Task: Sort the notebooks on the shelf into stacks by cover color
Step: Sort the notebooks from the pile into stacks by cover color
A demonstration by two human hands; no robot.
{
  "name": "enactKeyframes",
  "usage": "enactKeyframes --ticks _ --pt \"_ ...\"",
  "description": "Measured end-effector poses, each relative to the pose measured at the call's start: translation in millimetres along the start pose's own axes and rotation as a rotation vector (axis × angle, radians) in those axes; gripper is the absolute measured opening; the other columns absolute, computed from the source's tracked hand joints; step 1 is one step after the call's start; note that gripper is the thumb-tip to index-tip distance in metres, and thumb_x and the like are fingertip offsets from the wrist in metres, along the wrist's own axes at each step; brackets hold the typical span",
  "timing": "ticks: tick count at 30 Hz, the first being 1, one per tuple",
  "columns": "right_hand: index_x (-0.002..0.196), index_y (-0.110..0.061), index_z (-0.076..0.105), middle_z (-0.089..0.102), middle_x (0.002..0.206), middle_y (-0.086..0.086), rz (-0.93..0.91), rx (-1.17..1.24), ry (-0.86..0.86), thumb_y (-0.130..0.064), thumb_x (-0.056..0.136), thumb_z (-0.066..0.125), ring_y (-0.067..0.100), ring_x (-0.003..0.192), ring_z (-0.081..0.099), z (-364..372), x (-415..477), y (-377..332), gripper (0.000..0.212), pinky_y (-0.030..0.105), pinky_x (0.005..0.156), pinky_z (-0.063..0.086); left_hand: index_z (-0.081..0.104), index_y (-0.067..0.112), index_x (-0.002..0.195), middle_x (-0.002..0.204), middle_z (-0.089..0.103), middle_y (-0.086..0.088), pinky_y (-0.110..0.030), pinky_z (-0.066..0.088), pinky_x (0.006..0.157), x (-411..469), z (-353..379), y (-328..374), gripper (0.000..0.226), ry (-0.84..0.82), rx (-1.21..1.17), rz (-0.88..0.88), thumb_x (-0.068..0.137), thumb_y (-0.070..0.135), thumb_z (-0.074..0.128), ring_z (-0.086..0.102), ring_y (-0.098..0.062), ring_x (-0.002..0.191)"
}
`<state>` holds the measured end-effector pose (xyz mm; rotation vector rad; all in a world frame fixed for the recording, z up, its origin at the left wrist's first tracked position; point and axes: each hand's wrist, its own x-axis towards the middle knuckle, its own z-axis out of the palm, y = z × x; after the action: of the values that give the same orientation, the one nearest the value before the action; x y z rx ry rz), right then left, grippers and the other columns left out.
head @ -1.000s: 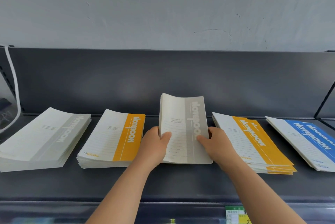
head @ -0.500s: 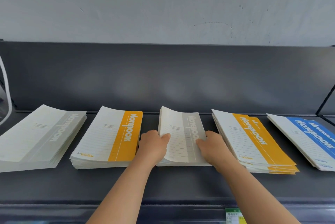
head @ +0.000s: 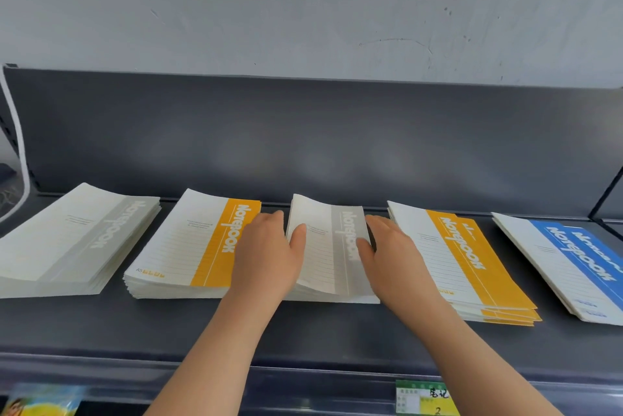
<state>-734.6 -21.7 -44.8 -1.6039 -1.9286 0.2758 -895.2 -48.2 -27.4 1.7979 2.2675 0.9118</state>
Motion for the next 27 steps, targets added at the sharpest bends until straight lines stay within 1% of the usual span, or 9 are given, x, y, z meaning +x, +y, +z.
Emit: enactKeyframes --ticks 4,6,8,9,15,18,22,25,27 --pt "0.122 -0.016 0.051 0.054 0.125 -0.002 -0.016 -0.024 0.080 -0.023 0.098 0.044 0.016 0.108 0.053 -30 -5 -5 0.026 0.020 0.079 0.037 0.048 0.017 0.134 0.134 0.052 0.000 -0.025 0.041 0.095 -6 -9 17 0.044 0.077 0.012 0.137 0.098 0.042 0.040 0.047 -0.016 0.122" --pt "0.130 -0.014 0.046 0.050 0.134 -0.001 0.002 -0.081 0.104 -0.025 0.098 0.044 0.017 0.119 0.049 -44 -8 4 0.034 0.022 0.087 0.038 0.045 0.018 0.137 0.138 0.048 0.000 -0.025 0.039 0.099 -9 -9 28 0.047 0.069 0.005 0.190 0.098 0.043 0.040 0.044 -0.015 0.125" --pt "0.141 -0.015 0.036 0.040 0.146 -0.002 0.048 -0.142 0.118 -0.028 0.098 0.042 0.016 0.132 0.039 -56 -11 18 0.045 0.024 0.100 0.034 0.039 0.019 0.142 0.145 0.042 0.002 -0.027 0.036 0.105 -12 -8 40 0.051 0.028 -0.001 0.224 0.098 0.044 0.038 0.039 -0.015 0.132" --pt "0.143 -0.014 0.034 0.038 0.148 -0.002 0.084 -0.158 0.117 -0.029 0.098 0.042 0.016 0.134 0.037 -62 -14 26 0.048 0.025 0.102 0.033 0.040 0.019 0.142 0.145 0.042 0.002 -0.027 0.035 0.105 -14 -6 46 0.050 0.006 -0.002 0.247 0.098 0.044 0.038 0.039 -0.016 0.131" --pt "0.133 -0.014 0.042 0.046 0.139 0.002 0.237 -0.240 0.108 -0.030 0.096 0.044 0.023 0.121 0.048 -85 -23 77 0.041 0.034 0.092 0.041 0.053 0.015 0.114 0.123 0.053 -0.001 -0.030 0.037 0.090 -18 26 88 0.032 -0.125 -0.035 0.346 0.096 0.041 0.045 0.046 -0.023 0.117" --pt "0.132 -0.013 0.043 0.050 0.133 0.004 0.292 -0.257 0.041 -0.033 0.096 0.044 0.023 0.116 0.051 -92 -22 98 0.041 0.034 0.089 0.043 0.052 0.014 0.114 0.120 0.055 -0.003 -0.031 0.041 0.086 -21 48 106 0.035 -0.213 0.042 0.355 0.096 0.043 0.044 0.047 -0.022 0.111" --pt "0.120 -0.019 0.047 0.057 0.120 0.002 0.338 -0.206 -0.075 -0.041 0.094 0.043 0.020 0.100 0.056 -90 -14 125 0.035 0.031 0.080 0.046 0.053 0.010 0.114 0.112 0.058 -0.008 -0.031 0.041 0.077 -18 79 122 0.043 -0.308 0.153 0.268 0.095 0.047 0.043 0.052 -0.024 0.104" --pt "0.131 -0.015 0.044 0.052 0.130 0.004 0.356 -0.113 -0.179 -0.042 0.095 0.044 0.020 0.110 0.054 -86 -11 139 0.044 0.028 0.083 0.041 0.051 0.008 0.112 0.104 0.062 -0.006 -0.029 0.045 0.068 -16 96 135 0.042 -0.452 0.032 0.092 0.094 0.046 0.046 0.058 -0.020 0.089" --pt "0.136 -0.014 0.039 0.046 0.138 0.005 0.357 -0.041 -0.181 -0.040 0.096 0.045 0.021 0.120 0.049 -85 -11 146 0.048 0.028 0.091 0.041 0.055 0.009 0.103 0.088 0.063 -0.003 -0.027 0.045 0.059 -14 99 144 0.036 -0.499 -0.127 0.003 0.095 0.042 0.047 0.058 -0.015 0.073"
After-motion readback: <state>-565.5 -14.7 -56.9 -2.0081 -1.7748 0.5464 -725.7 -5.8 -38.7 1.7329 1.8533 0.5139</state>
